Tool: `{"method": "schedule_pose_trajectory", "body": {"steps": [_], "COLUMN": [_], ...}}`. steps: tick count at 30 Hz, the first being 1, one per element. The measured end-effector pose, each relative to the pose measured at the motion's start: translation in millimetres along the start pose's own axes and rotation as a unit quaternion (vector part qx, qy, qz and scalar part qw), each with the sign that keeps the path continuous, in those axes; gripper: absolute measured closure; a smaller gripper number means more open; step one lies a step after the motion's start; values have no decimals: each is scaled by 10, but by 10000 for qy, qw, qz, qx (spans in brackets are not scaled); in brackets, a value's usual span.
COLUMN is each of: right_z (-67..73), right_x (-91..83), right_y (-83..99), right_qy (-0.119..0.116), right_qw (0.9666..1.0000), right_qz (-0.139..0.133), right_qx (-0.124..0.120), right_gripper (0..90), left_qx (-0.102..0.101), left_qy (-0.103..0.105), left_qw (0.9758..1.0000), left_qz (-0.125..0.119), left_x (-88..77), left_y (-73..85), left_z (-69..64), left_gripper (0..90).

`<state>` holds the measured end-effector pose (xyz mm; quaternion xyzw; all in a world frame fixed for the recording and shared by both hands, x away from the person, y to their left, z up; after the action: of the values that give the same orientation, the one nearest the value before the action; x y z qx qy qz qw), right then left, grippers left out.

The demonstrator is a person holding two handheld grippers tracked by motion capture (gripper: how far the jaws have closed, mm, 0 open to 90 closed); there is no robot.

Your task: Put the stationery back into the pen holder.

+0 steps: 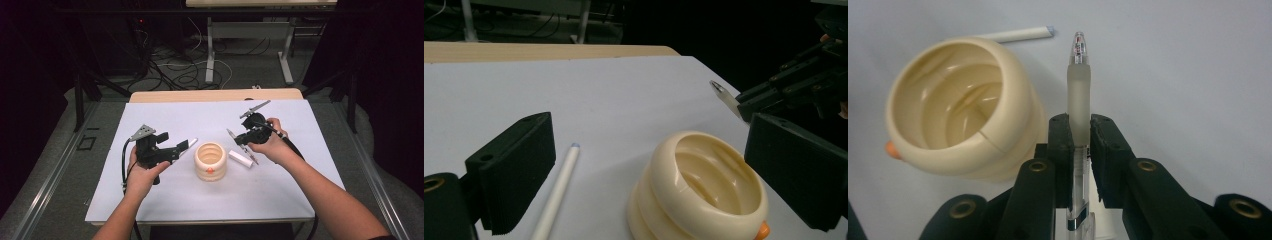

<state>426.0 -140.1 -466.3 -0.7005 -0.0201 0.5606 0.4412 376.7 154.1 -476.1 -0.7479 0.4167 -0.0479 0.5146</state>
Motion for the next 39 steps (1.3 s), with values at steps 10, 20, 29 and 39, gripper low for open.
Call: {"method": "schedule_pose_trajectory", "body": {"steps": [10,20,29,39], "right_z": [219,415,556,667], "right_x": [-149,-228,-246,-266], "right_y": [-3,65,117,148], "right_qy": [-205,-307,-321,-336], "right_qw": [9994,9966,9944,9916], "right_qz": [-286,-762,-1003,-1250], "right_qx": [-24,-63,-56,-73], "right_gripper": [798,798,798,798], "left_qx": [19,-17,81,-121], "left_qy": [135,323,449,539], "left_qw": [9999,9993,9984,9972], "left_qz": [14,186,319,498], "left_x": [-46,-33,34,101], "left_y": [-53,-75,-72,-86], "left_z": [-119,-313,-523,-697], "left_gripper": [97,168,231,310]}}
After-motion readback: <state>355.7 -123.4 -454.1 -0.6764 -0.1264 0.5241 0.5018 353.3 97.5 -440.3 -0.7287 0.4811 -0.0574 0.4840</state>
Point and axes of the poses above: each handheld gripper's, and its own axes: x roughly forward along the jaws, y roughly out of its underside, z roughly to its left, the point moved 3 cm from there along x, roughly forward along the jaws, and after that the axes turned 10 degrees about -x, right-handed, at the moved point
